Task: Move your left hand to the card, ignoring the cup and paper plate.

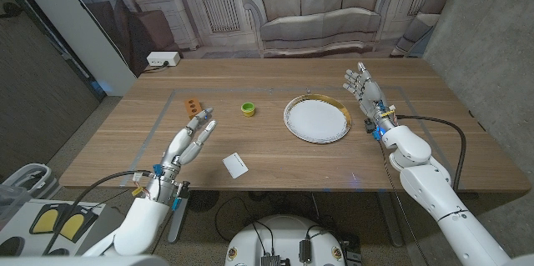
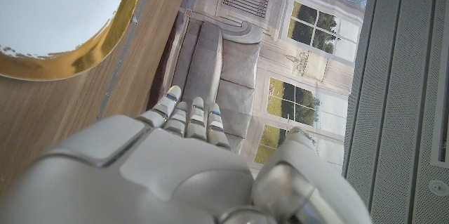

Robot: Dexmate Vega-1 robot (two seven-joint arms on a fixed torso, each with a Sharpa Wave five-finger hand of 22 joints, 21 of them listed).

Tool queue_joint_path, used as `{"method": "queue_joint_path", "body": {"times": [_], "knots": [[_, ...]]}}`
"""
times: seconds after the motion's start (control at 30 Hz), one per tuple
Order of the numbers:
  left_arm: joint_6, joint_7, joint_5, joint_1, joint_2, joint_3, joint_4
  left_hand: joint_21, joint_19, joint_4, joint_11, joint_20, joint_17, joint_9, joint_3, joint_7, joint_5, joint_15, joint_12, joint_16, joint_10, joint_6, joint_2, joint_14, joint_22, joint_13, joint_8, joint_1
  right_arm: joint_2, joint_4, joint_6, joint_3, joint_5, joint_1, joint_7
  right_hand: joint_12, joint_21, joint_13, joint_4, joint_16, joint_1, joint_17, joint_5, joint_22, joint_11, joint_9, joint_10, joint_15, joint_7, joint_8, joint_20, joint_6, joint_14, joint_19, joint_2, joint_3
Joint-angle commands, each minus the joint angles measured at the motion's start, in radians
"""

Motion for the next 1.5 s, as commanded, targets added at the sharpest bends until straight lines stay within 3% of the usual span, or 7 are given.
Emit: {"method": "queue_joint_path", "body": {"times": [0.03,0.53,1.5], "knots": [[0.087,0.089,0.127,0.020,0.015,0.003,-0.046,0.004,0.012,-0.006,-0.005,-0.040,0.001,0.003,-0.002,-0.004,0.004,0.001,0.001,0.006,0.009,0.011,0.005,0.014,0.002,0.005,0.005,0.008,0.000,-0.011,-0.002,0.003,-0.001,-0.013,-0.012,-0.004,-0.003,0.001,0.000,-0.001,0.003,0.004,-0.001,0.005,-0.001,0.002,0.005,-0.002,0.001,-0.002,-0.005,0.005,0.006,0.012,0.005,0.000],[0.165,0.175,0.229,0.047,0.052,0.020,-0.084,0.008,0.035,-0.013,-0.014,-0.045,0.001,0.003,-0.001,-0.018,0.010,-0.012,0.004,0.010,0.032,0.038,0.010,0.038,0.002,0.006,0.010,0.024,0.004,-0.008,0.003,-0.007,-0.012,-0.020,-0.024,-0.003,-0.010,0.001,-0.001,0.000,0.004,0.004,-0.001,0.006,-0.002,0.002,0.010,-0.001,0.000,-0.001,-0.004,0.008,0.010,0.015,0.009,0.001],[0.523,0.313,0.441,0.086,0.111,0.092,-0.211,0.007,0.052,-0.020,-0.027,-0.045,0.001,0.003,-0.004,-0.034,0.019,-0.023,0.005,0.007,0.060,0.067,0.012,0.058,0.002,0.006,0.010,0.042,-0.002,-0.009,-0.002,-0.007,0.002,-0.014,-0.013,-0.004,-0.020,0.002,-0.004,-0.001,0.004,0.004,-0.001,0.006,0.001,0.002,0.014,0.000,0.000,-0.002,-0.004,0.009,0.012,0.021,0.011,-0.001]]}}
